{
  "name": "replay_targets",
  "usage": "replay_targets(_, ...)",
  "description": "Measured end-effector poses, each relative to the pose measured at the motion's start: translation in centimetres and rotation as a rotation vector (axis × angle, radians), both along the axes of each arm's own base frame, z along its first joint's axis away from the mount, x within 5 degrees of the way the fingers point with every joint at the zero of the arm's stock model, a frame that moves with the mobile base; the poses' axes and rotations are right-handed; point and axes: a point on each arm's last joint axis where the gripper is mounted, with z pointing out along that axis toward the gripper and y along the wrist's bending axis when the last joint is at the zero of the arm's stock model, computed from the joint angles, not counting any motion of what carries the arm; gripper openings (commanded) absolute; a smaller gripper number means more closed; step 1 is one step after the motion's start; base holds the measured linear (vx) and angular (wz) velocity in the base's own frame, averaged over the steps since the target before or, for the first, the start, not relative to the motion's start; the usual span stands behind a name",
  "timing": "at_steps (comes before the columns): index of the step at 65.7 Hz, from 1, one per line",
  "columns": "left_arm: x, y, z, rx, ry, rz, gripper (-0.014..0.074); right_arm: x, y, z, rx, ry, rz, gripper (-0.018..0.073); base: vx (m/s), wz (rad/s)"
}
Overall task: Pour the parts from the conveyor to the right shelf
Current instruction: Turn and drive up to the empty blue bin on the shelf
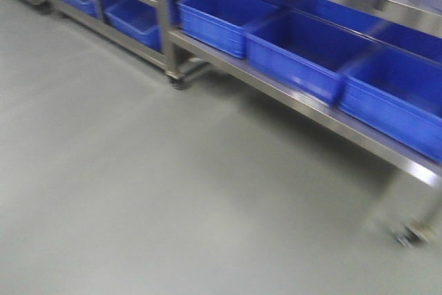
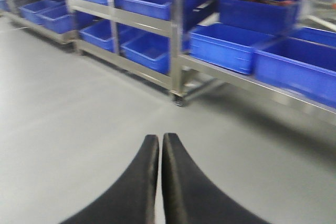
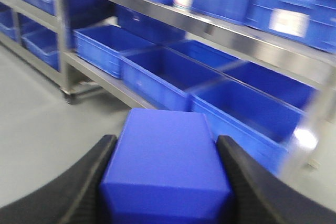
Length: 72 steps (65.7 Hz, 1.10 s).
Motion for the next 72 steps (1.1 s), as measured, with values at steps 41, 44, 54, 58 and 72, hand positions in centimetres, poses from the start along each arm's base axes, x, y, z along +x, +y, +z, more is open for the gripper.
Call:
replay_targets(41, 0.0, 0.0, 0.0, 0.0, 0.0, 0.0, -0.0006, 0.0, 0.0, 0.0, 0.0, 0.0, 0.0, -0.0005, 0.7, 0.6)
replay_targets(44, 0.0, 0.0, 0.0, 0.0, 0.0, 0.0, -0.0006, 0.0, 0.0, 0.0, 0.0, 0.0, 0.0, -0.0005, 0.71, 0.57)
replay_targets(54, 0.0, 0.0, 0.0, 0.0, 0.0, 0.0, -0.0006, 0.0, 0.0, 0.0, 0.0, 0.0, 0.0, -0.0005, 0.71, 0.54)
replay_targets(58, 0.0, 0.0, 0.0, 0.0, 0.0, 0.0, -0.0006, 0.0, 0.0, 0.0, 0.0, 0.0, 0.0, -0.0005, 0.73, 0.48)
replay_targets(72, 0.0, 0.0, 0.0, 0.0, 0.0, 0.0, -0.0006, 0.0, 0.0, 0.0, 0.0, 0.0, 0.0, -0.0005, 0.73, 0.4)
